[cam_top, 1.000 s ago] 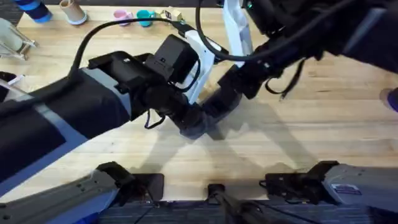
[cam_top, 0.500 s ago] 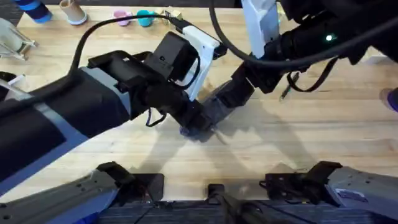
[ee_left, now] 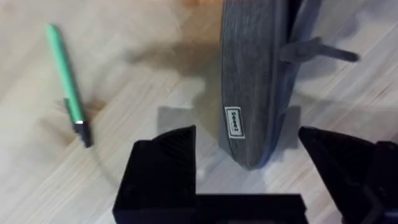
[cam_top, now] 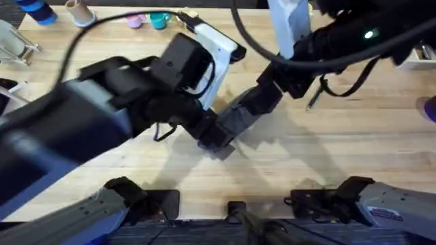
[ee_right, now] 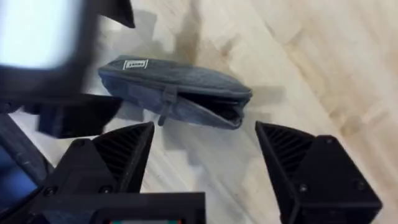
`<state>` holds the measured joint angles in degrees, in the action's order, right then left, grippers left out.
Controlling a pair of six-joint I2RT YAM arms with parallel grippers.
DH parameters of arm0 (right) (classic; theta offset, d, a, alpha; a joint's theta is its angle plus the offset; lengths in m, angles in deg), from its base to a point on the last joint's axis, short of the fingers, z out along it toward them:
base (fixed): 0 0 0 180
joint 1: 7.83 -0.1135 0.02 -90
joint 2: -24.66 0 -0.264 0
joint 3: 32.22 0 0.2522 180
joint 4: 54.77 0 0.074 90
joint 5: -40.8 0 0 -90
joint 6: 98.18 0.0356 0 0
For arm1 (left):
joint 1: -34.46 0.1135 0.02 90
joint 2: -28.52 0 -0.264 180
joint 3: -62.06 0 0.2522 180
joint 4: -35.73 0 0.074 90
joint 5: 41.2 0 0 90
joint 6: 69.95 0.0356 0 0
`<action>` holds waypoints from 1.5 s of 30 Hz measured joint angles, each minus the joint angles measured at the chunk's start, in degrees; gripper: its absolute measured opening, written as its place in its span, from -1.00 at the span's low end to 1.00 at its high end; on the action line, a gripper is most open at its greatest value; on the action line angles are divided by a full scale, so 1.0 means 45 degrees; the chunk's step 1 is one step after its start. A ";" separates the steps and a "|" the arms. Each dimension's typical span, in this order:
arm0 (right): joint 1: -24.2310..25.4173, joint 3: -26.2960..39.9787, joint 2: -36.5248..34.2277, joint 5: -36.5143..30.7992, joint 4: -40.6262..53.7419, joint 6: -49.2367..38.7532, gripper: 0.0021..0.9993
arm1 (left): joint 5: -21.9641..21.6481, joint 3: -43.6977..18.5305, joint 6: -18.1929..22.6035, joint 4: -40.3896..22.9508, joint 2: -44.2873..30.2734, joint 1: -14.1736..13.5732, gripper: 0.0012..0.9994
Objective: Unzip the bag, pick up the pens from the table one at a time and place them inside, then zip the bag closed.
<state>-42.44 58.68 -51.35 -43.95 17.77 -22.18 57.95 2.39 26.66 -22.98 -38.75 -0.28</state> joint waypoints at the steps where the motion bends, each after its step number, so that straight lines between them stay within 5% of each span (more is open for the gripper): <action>1: 0.0011 0.0191 0.0000 -0.0001 0.0072 -0.0124 0.99 | -0.0067 0.0000 -0.0003 -0.0073 0.0361 0.0005 0.99; 5: 0.0223 0.0792 0.0000 -0.0019 0.0185 -0.0824 0.98 | -0.0375 -0.0005 0.0001 -0.0431 0.2258 0.0005 0.99; 9: 0.0566 0.0836 -0.0007 -0.0087 -0.0125 -0.1924 0.59 | -0.0490 -0.0047 0.0001 -0.1029 0.3723 0.0000 0.99; 13: 0.0739 0.0836 -0.0010 -0.0211 -0.0603 -0.4020 -0.49 | -0.0622 -0.0058 0.0001 -0.1427 0.4433 0.0000 0.99; 14: 0.0744 0.0836 -0.0009 -0.0223 -0.0772 -0.6089 -0.93 | -0.0662 -0.0058 0.0001 -0.1497 0.4557 0.0000 0.99; 31: 0.0330 0.0846 -0.1737 -0.0097 0.0070 -1.2722 -0.94 | -0.0667 -0.0058 0.0001 -0.1501 0.4547 0.0000 0.99; 45: 0.0200 0.0556 -0.3320 -0.0007 0.0166 -1.4098 -0.94 | -0.0667 -0.0058 0.0001 -0.2147 0.4547 0.0000 0.99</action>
<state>-41.54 61.19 -66.29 -43.98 18.52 -85.62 54.95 2.13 26.67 -32.64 -18.29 -0.28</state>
